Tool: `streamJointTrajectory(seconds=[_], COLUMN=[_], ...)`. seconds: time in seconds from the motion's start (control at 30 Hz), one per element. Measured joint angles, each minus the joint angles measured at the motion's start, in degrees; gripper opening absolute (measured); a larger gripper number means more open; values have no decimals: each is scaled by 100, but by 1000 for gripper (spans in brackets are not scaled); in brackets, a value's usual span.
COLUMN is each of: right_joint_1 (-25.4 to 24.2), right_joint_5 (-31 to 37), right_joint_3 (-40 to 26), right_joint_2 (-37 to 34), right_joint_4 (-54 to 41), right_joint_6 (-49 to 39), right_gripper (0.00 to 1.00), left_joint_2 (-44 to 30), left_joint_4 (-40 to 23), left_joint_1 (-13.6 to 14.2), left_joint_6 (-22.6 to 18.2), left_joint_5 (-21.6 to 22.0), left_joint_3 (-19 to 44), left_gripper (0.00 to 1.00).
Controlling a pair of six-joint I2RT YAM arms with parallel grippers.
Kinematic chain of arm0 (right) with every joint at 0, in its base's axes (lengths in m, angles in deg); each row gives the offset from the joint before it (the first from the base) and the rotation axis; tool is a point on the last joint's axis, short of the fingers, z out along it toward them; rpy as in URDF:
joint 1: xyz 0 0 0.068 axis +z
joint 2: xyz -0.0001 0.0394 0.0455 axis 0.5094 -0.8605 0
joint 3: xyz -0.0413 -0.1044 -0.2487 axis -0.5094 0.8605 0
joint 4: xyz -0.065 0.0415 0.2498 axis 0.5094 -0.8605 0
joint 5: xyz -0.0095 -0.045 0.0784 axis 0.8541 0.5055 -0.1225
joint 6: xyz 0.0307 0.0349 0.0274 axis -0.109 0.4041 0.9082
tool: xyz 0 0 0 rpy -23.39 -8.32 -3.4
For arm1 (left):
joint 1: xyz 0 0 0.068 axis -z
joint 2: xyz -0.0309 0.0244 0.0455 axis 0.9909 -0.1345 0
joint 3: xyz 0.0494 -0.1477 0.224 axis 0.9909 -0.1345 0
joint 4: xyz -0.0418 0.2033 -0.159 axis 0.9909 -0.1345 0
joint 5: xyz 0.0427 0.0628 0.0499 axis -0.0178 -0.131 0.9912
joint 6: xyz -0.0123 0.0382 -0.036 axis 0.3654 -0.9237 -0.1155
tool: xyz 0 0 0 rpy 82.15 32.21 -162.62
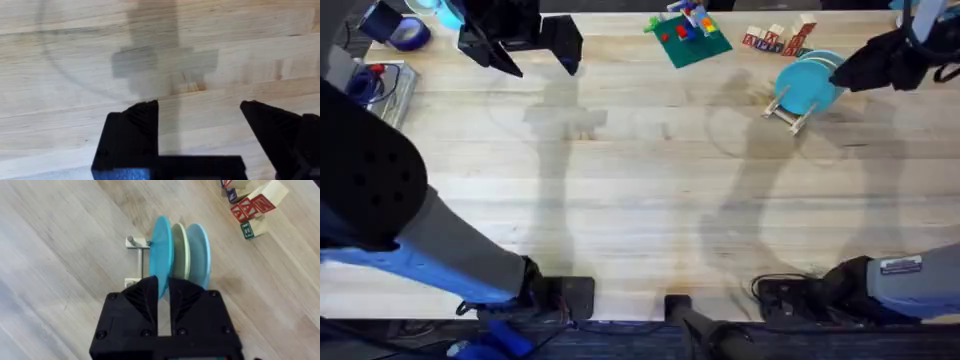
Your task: Pick up the plates from the table one by one and place each into a slot on the dish rack.
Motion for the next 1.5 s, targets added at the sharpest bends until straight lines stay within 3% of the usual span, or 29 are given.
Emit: streamJointTrajectory(seconds=[0.53, 0.83, 0.87, 0.97, 1.03, 1.27, 1.5], right_joint_1=[2, 1, 2, 2, 2, 2, 2], right_joint_5=[0, -3, -3, -5, -3, -4, -4], right_joint_3=[0, -2, -2, -2, -2, -2, -2], right_joint_2=[25, 769, 867, 1169, 1365, 1957, 2085], right_joint_4=[7, -216, -275, -423, -487, -619, -621], right_joint_6=[0, 2, 18, 22, 8, 598, 2606], right_gripper=[172, 241, 317, 748, 966, 996, 996], left_joint_2=[-2, 0, 0, 0, 0, -1, -1], left_joint_4=[2, 0, 0, 0, 0, 1, 1], left_joint_1=[0, 0, 0, 0, 0, 0, 0], left_joint_6=[0, 0, 0, 0, 0, 0, 0], left_joint_5=[-1, -1, 0, 0, -1, 0, -1], left_joint_3=[0, 0, 0, 0, 0, 0, 0], left_gripper=[995, 995, 995, 995, 995, 995, 995])
